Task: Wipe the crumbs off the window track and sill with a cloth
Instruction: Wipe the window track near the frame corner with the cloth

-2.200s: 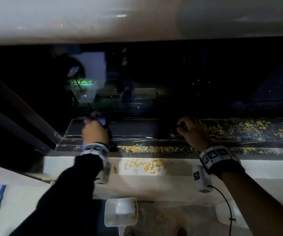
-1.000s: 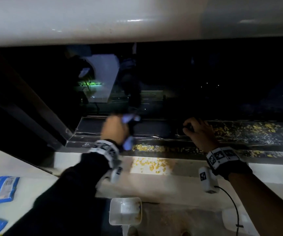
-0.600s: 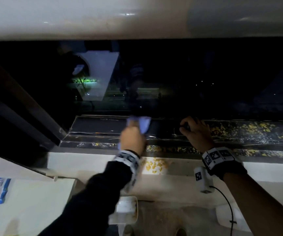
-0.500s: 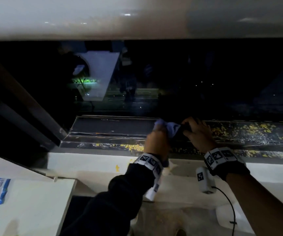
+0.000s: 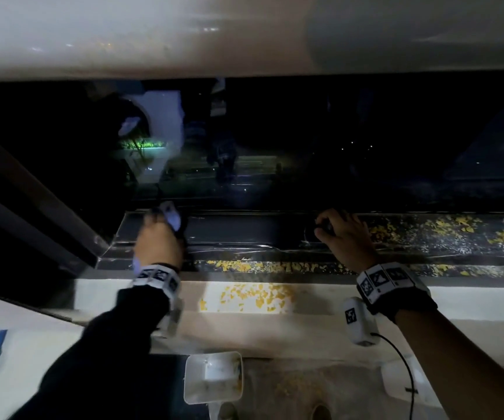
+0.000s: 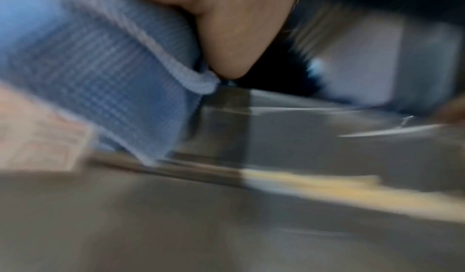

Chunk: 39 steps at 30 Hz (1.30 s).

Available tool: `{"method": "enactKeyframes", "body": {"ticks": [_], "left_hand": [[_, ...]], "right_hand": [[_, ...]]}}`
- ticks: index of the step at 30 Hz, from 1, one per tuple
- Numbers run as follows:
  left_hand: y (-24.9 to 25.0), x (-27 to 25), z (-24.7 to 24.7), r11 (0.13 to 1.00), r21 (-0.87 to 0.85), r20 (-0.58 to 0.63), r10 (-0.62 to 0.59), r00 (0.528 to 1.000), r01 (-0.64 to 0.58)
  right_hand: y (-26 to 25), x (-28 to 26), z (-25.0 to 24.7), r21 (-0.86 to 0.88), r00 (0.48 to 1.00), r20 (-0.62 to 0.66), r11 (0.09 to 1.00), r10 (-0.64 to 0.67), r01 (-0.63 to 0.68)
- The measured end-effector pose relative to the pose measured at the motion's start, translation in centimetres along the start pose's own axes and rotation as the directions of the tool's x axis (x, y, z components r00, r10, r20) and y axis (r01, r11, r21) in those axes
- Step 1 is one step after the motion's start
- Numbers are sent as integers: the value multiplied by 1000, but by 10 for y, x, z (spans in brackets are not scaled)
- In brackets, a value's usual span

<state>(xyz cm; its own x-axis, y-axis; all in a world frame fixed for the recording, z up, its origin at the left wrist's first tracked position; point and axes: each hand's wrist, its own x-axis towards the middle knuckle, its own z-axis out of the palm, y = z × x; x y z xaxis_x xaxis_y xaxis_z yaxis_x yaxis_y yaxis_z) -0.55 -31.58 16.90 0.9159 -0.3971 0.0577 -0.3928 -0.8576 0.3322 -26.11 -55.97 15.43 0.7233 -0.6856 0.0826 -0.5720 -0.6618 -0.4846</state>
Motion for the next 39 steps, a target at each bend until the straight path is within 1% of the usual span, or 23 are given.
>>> {"method": "enactKeyframes", "body": {"ticks": [1,3,5,7,8,9,10,11,13,14,16,18,21,24,26,27,29,30,31,33,35,37,39], "left_hand": [[19,-12,12,999,-21,20,25,999,-24],[62,-41,31,984,-107,31,144,989,-140],[99,-70,41,938,-203,67,301,951,-283],[115,-83,29,870,-318,148,439,886,-377],[112,-79,19,833,-363,137,490,861,-416],[102,-71,8,823,-370,101,497,862,-431],[90,-60,-3,841,-355,63,458,887,-409],[75,-45,-15,888,-309,36,370,928,-342],[36,-10,-37,973,-183,-4,140,990,-139],[14,5,-45,991,-123,-18,41,999,-43],[-20,27,-51,996,-36,-41,-82,996,80],[-31,30,-39,995,-13,-34,-103,994,103],[-6,9,-5,993,-68,-40,-96,995,93],[45,-26,21,994,-98,-7,41,999,-42],[77,-49,37,976,-169,8,143,990,-140],[92,-60,41,950,-228,18,223,975,-214],[104,-73,39,882,-322,75,386,920,-344],[101,-71,32,860,-347,80,425,902,-374],[91,-61,25,857,-336,52,430,901,-390],[58,-32,0,916,-264,0,314,949,-303],[13,5,-26,973,-195,-43,115,992,-121],[-28,30,-46,995,-98,-109,-37,993,27],[-42,36,-41,996,-19,-95,-86,992,85]], "right_hand": [[0,0,0,3,1000,3,1000,3,-3],[0,0,-1,16,1000,9,1000,0,0],[2,1,-2,27,1000,24,1000,-8,7],[3,1,-4,15,999,36,1000,-2,2],[4,1,-4,8,999,34,1000,-3,3],[4,0,-4,12,1000,30,1000,-10,10],[4,0,-4,23,1000,24,1000,-18,17],[4,0,-4,30,1000,19,999,-22,21],[3,0,-4,28,1000,14,1000,-13,12],[2,0,-4,22,1000,12,1000,-10,9],[2,0,-3,12,1000,3,1000,-8,8],[2,0,-1,7,1000,7,1000,-1,0],[1,0,1,4,1000,-18,1000,-8,8],[-2,-1,1,7,998,-52,1000,-25,25],[-1,-2,0,19,999,-42,999,-28,29],[0,-2,-1,21,999,-38,999,-30,31],[1,-3,-2,19,999,-33,999,-36,36],[0,-3,-3,16,999,-31,999,-34,34],[-1,-3,-3,13,999,-29,999,-29,29],[-3,-3,-4,15,999,-29,1000,-17,18],[-3,-3,-4,19,999,-31,1000,-9,10],[-2,-3,-3,15,1000,-30,1000,-3,3],[-2,-3,-2,5,1000,-19,1000,11,-11]]}}
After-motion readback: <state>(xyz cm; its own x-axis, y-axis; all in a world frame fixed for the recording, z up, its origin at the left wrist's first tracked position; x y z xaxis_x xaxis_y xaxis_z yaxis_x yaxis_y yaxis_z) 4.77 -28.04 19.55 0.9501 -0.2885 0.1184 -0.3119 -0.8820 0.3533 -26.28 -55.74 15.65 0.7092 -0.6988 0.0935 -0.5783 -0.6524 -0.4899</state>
